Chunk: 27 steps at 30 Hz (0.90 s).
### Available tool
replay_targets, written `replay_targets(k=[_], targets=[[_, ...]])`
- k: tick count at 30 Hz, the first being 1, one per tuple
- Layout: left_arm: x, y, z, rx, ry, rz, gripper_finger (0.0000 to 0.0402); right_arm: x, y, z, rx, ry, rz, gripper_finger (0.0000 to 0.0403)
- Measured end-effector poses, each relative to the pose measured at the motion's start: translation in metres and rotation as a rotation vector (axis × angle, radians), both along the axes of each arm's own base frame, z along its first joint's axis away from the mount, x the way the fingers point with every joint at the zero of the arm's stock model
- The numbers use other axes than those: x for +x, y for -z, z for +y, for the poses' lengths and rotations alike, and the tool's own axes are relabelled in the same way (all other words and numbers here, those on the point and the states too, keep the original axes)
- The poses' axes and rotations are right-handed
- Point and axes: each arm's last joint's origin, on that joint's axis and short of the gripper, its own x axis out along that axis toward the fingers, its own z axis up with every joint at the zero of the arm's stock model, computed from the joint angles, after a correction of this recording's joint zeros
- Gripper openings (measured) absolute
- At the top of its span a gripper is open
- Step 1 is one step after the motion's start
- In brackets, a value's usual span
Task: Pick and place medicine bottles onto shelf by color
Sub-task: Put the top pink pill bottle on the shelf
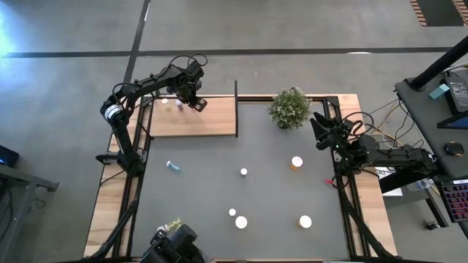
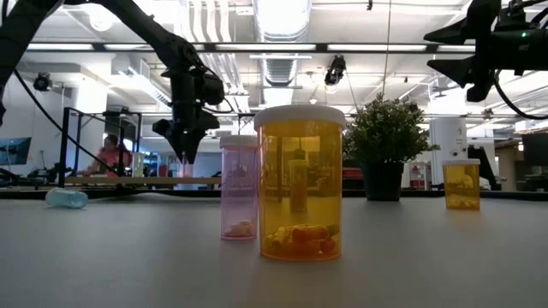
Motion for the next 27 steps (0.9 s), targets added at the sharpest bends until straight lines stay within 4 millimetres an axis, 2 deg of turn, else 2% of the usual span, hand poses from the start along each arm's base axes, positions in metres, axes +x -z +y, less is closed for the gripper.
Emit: replay_targets(k=[9, 15, 21, 27], targets=[[0.000, -0.002, 0.000, 0.001, -0.007, -0.004, 0.0123, 0.000, 0.000, 0.000, 0.000, 0.000, 0.000, 0.0260], [-0.001, -0.021, -0.001, 0.051, -0.005, -0.046, 0.0124, 0.000, 0.000, 0.000, 0.000, 0.000, 0.000, 0.0260], [-0.007, -0.043, -0.012, 0.096, 0.003, -0.085, 0.0124, 0.000, 0.000, 0.000, 0.000, 0.000, 0.000, 0.0260], [-0.008, -0.041, -0.018, 0.100, 0.053, -0.064, 0.0124, 0.000, 0.000, 0.000, 0.000, 0.000, 0.000, 0.0260]])
